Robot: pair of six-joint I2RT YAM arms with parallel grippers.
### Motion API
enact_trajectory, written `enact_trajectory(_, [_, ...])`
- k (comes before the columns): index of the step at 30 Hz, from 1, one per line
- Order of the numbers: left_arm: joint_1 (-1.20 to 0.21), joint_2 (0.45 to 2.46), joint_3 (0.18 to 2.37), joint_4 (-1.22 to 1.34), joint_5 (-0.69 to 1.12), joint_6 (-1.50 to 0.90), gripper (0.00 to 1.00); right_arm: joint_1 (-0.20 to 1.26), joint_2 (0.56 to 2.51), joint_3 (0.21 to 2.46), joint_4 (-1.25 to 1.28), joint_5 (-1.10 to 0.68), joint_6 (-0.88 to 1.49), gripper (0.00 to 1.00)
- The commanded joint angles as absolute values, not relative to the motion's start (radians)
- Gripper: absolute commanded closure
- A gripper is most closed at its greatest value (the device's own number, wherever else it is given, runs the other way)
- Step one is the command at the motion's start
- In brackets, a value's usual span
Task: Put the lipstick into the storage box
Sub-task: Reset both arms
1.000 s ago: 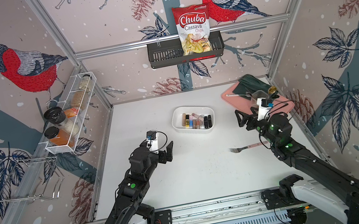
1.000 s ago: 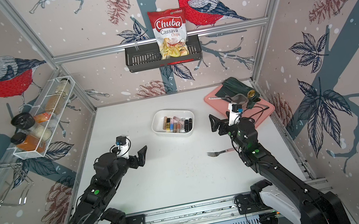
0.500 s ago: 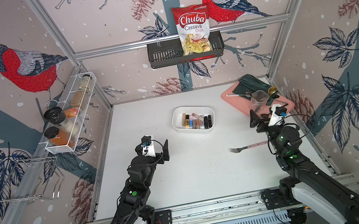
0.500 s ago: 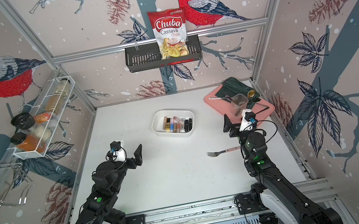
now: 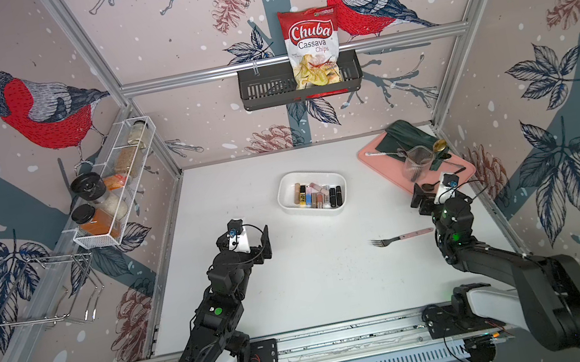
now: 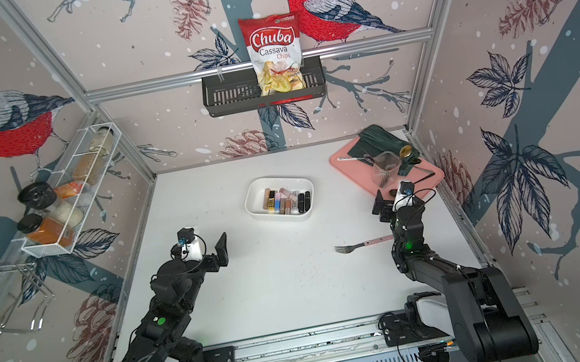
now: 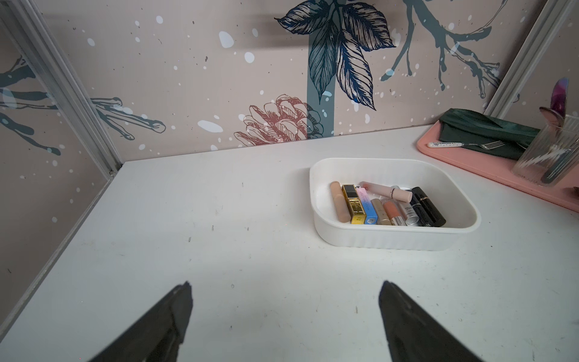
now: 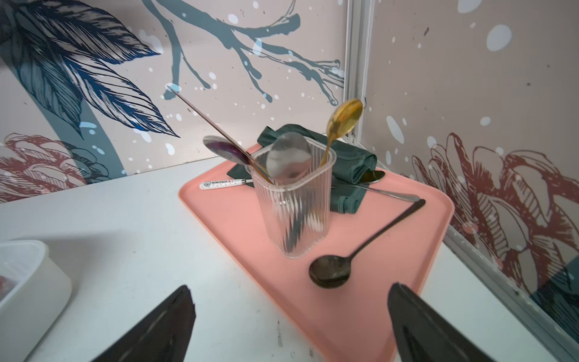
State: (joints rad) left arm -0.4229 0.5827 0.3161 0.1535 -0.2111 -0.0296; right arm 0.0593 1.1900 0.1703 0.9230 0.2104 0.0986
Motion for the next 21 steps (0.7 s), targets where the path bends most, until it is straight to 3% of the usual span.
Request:
enact_trajectory(1, [-0.421, 0.577, 0.305, 0.225, -0.241, -0.035, 0.04, 0.048, 1.235, 0.15, 1.127, 0.226, 0.076, 0.0])
enact_trajectory(9, [-0.412, 0.587, 0.259, 0.303, -0.341, -0.038, 0.04, 0.04, 1.394, 0.118, 1.336, 0.168, 0.054, 0.0])
enact_trajectory(14, [-0.366, 0.636, 0.206, 0.511, -0.353, 0.005, 0.04, 0.043, 1.552, 0.075, 1.595, 0.126, 0.029, 0.0])
enact_trajectory(21, [-0.261, 0.933, 0.23, 0.755, -0.36, 0.036, 0.04, 0.031, 1.536, 0.183, 1.359, 0.12, 0.04, 0.0])
